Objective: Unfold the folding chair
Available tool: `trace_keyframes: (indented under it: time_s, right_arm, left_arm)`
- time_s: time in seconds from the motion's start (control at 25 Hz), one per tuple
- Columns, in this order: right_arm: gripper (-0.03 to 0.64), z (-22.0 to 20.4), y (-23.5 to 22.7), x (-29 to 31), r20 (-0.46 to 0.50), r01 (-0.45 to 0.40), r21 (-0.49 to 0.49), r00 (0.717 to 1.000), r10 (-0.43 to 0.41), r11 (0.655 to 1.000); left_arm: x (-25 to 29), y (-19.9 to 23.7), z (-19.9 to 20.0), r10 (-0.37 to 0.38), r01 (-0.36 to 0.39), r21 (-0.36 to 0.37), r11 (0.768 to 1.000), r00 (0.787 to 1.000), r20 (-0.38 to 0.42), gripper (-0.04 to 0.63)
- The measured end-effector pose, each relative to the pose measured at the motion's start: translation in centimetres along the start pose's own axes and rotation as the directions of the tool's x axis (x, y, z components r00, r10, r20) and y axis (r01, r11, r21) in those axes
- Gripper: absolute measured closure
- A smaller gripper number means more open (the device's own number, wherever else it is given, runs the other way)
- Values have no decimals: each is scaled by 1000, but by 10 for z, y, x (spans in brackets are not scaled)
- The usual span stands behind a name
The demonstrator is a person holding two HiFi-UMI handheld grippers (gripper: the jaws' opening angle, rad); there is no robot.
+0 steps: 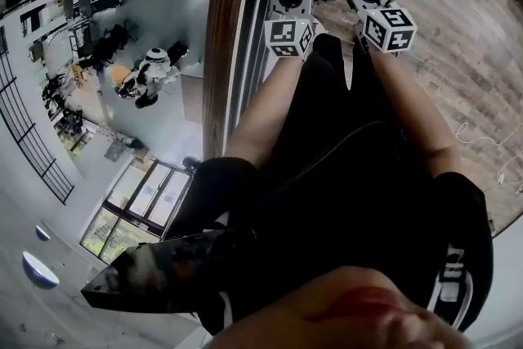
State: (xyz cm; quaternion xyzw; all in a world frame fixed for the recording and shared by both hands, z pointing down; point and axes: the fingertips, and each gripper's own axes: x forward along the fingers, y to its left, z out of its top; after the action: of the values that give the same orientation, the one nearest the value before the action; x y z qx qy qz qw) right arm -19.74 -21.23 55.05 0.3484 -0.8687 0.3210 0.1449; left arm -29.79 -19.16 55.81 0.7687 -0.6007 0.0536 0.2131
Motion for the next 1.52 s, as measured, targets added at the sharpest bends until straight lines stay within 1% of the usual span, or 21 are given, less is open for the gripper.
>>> trace_keyframes:
  time_s: [0.16,0.36,0.44,0.56,0.64,0.68,0.76,0.84,0.88,0.96,1.12,1.16,1.2,1.28,1.32,1.36,1.44,1.48,1.52]
  right_arm:
    - [434,-23,-42,30,-82,123,47,990,-119,991]
    - [342,-60,-83,68,-174,271,105,952,-251,957]
    - [320,-68,-93,80,-192,318,114,936,-293,941]
    - [314,-70,-104,98,-190,362,130,923,-335,923]
    - [313,-88,-106,109,-237,384,160,909,-343,909]
    - [314,-99,-105,115,-264,396,159,900,-347,904]
    - [313,-110,-111,119,-295,445,115,869,-397,888]
    - [314,-110,-123,118,-304,501,67,834,-460,863]
    - [310,-108,-126,117,-306,519,52,822,-481,853]
    - [310,-105,-128,116,-316,530,37,810,-494,847]
    - [318,-105,-127,118,-332,527,20,805,-491,850]
    - [348,-108,-125,117,-344,519,33,808,-478,854]
    - [373,-114,-122,117,-364,504,66,816,-449,861]
    - [385,-130,-112,119,-409,449,176,843,-350,876]
    - [387,-132,-111,118,-409,429,203,854,-322,880]
    - [387,-127,-116,113,-393,425,199,860,-325,883]
    - [387,-114,-132,96,-352,452,166,858,-375,877]
    - [390,-113,-140,88,-346,459,167,856,-384,873]
    - [390,-117,-145,84,-342,453,178,861,-376,874]
  left_arm:
    - [6,-21,5,-35,35,14,999,999,-21,514]
    - [9,-38,3,-51,52,25,998,998,-31,514]
    - [9,-43,3,-57,58,34,998,998,-35,514]
    - [10,-50,3,-70,72,40,997,997,-38,514]
    - [12,-55,4,-82,83,35,996,996,-35,514]
    - [12,-56,4,-87,88,31,996,996,-36,513]
    - [10,-59,3,-94,95,26,995,995,-41,511]
    - [10,-62,4,-100,102,31,994,994,-47,511]
    - [10,-63,5,-103,104,34,994,994,-47,511]
    - [10,-63,5,-104,106,37,994,994,-46,511]
    - [9,-61,5,-109,111,48,993,993,-49,511]
    - [8,-61,4,-113,116,54,992,992,-52,511]
    - [8,-61,2,-117,120,56,991,992,-55,509]
    - [8,-61,1,-123,126,54,991,991,-57,509]
    - [8,-61,1,-128,131,53,990,990,-59,508]
    - [8,-62,2,-133,136,53,989,989,-61,506]
    - [7,-61,2,-136,140,53,989,988,-67,506]
    - [7,-59,1,-135,138,54,989,988,-69,506]
    - [7,-57,1,-133,137,55,989,988,-72,506]
